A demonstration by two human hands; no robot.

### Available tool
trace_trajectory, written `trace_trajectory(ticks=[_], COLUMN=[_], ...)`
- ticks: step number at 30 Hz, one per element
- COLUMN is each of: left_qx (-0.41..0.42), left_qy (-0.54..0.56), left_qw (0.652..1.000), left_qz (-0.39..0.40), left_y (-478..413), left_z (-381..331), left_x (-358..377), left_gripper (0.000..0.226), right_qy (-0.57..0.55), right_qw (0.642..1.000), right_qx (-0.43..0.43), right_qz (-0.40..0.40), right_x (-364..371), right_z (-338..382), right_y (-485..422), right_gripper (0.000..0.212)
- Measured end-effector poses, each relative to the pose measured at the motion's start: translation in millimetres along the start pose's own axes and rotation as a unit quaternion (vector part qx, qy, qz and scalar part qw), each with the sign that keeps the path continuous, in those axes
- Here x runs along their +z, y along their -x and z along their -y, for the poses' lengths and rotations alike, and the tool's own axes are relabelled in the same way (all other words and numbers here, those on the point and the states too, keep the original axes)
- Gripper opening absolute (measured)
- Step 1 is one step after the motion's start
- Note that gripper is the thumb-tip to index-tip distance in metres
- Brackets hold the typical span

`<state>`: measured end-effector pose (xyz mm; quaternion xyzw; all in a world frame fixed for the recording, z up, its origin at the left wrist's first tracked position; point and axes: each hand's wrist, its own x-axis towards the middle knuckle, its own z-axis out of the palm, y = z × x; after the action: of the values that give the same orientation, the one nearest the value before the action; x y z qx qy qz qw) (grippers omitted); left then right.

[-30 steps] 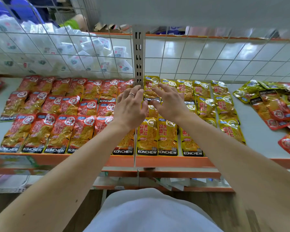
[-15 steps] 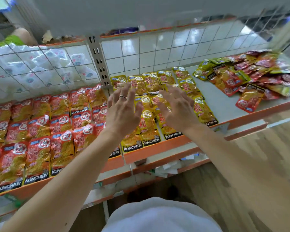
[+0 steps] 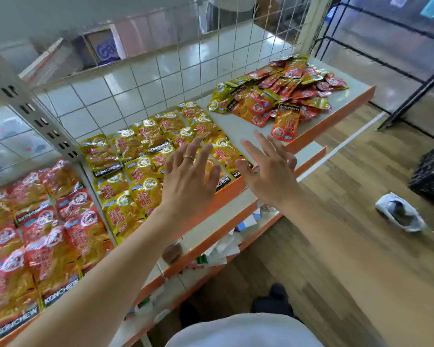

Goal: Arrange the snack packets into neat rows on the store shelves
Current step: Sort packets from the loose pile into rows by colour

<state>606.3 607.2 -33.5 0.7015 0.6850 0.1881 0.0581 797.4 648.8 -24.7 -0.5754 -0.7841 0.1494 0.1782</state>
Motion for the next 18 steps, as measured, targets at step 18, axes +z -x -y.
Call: trace_trajectory(ticks=[18], left_qx=[-0.051], left_qy=[0.001], left_qw=[0.999], left_qz=[-0.003], left_y=[-74.0], left_z=[-191.7], left_x=[76.6], left_gripper=[0.053], right_qy=[-0.009], right_qw=[1.0], right_qx=[-0.015], right_qz=[-0.011], right_x=[-108.8], right_z=[-183.9], right_y=[-12.3], right_gripper=[0.057])
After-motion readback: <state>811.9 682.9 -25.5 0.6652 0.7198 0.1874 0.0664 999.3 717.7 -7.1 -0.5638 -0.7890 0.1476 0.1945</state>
